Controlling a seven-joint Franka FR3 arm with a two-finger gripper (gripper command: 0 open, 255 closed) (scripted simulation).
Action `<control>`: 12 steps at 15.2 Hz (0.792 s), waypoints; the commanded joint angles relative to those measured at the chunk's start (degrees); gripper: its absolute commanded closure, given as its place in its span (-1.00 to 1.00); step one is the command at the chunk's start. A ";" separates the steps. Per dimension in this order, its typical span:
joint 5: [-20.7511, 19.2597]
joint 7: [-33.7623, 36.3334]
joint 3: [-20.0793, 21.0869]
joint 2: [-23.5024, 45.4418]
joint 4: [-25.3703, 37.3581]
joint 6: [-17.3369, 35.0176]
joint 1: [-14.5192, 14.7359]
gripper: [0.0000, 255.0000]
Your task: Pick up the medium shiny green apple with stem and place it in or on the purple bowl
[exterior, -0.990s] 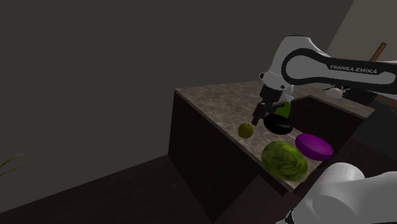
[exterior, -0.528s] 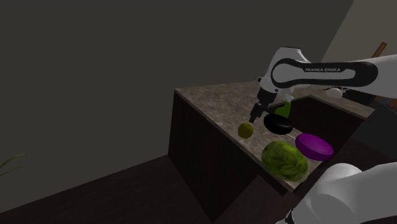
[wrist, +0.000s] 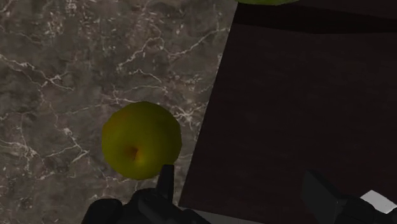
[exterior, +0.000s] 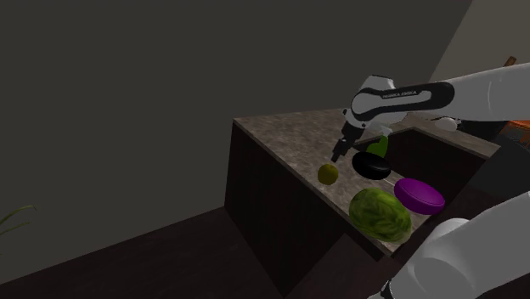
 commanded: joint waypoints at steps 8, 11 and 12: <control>9.72 -13.05 -7.02 17.63 10.44 6.58 -0.70 -1.00; 10.81 -13.80 -6.95 19.06 9.51 8.71 -0.69 -1.00; 11.20 -14.08 -6.92 19.57 9.22 9.42 -0.68 -1.00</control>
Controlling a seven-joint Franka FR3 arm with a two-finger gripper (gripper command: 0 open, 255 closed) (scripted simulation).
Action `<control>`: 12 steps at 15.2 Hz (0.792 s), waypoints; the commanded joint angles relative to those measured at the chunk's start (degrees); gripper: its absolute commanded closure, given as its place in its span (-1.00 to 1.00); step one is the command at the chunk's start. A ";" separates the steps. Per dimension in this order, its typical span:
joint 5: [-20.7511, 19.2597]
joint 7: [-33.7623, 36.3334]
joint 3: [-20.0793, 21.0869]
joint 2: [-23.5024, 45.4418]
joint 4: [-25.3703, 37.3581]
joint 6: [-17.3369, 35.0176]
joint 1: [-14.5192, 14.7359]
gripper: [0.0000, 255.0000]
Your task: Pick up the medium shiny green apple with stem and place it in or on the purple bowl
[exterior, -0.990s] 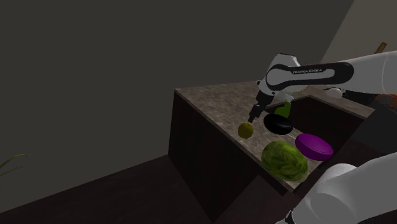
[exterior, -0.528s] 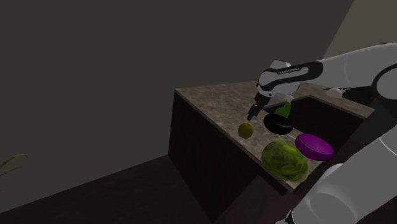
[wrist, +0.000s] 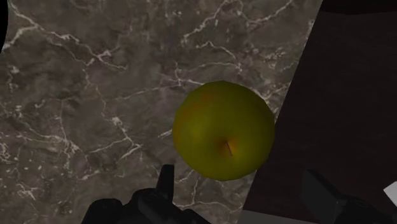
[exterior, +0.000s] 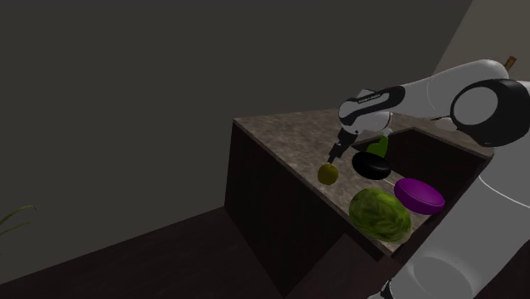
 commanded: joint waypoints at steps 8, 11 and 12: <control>1.84 -1.37 0.12 2.22 -1.26 3.12 -0.02 -1.00; 1.83 -1.37 0.12 2.22 -1.26 3.11 -0.02 -1.00; 1.83 -1.37 0.12 2.22 -1.26 3.11 -0.02 1.00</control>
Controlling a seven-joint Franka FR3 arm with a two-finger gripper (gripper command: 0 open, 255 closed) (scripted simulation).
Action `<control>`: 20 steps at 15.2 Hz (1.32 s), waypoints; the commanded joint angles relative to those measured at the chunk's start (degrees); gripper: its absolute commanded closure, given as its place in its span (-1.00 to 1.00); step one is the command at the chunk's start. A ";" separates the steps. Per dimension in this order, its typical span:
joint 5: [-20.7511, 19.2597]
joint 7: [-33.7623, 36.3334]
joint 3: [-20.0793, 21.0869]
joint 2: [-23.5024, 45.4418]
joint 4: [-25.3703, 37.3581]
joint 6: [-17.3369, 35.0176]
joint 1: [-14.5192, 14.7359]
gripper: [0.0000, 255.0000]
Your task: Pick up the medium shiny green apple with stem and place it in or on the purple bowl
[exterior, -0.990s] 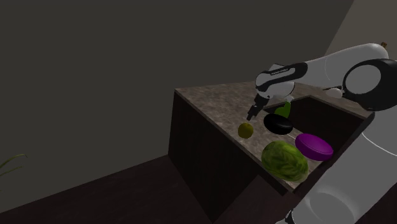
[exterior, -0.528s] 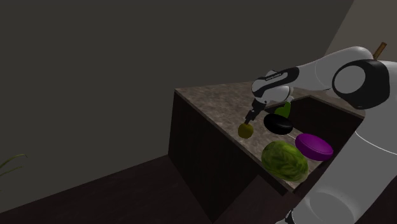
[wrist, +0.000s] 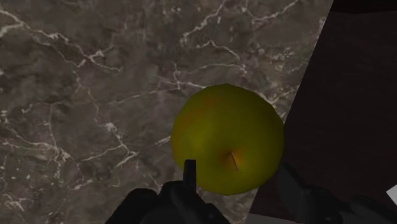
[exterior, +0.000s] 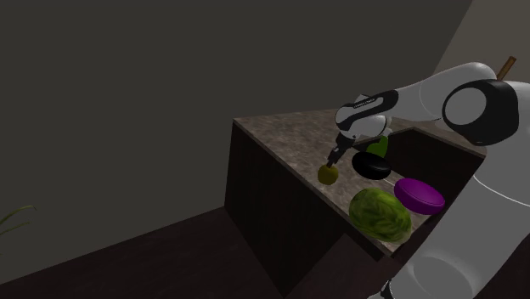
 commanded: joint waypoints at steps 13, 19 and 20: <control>-1.57 1.30 -0.08 -1.86 1.32 -2.83 0.10 1.00; -3.45 2.93 -0.02 -4.25 3.68 -7.17 0.17 1.00; -3.71 3.17 0.00 -4.61 4.12 -7.90 0.17 1.00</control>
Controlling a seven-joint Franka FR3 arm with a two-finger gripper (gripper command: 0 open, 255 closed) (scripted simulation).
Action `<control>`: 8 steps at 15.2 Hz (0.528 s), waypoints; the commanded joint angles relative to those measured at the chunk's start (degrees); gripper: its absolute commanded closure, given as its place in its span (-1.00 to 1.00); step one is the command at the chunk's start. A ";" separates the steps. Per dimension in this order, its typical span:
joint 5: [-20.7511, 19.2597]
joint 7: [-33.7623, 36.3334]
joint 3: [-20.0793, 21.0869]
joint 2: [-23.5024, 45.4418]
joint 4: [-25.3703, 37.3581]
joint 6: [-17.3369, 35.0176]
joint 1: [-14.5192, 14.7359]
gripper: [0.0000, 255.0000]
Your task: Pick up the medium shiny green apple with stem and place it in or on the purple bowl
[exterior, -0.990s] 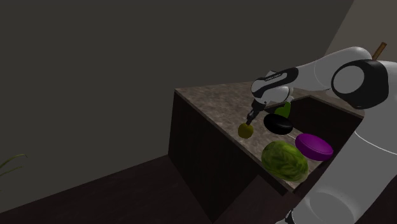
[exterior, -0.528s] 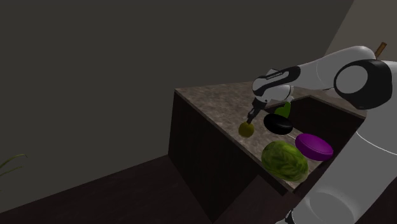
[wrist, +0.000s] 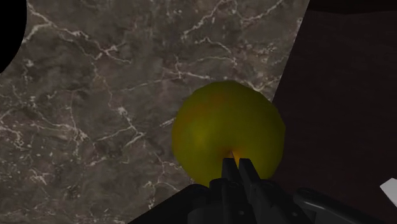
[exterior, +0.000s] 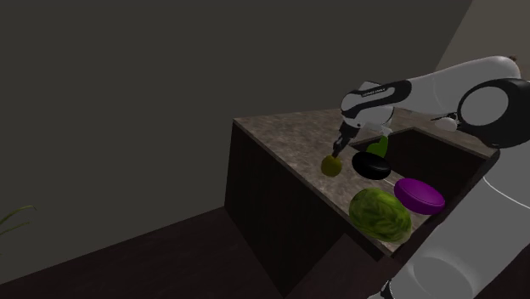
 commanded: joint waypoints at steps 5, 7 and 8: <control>-1.47 1.23 0.11 -2.06 2.72 -4.46 -0.02 1.00; -1.83 1.59 0.18 -2.58 3.76 -5.94 -0.01 1.00; -2.00 1.76 0.22 -2.83 4.30 -6.69 0.00 1.00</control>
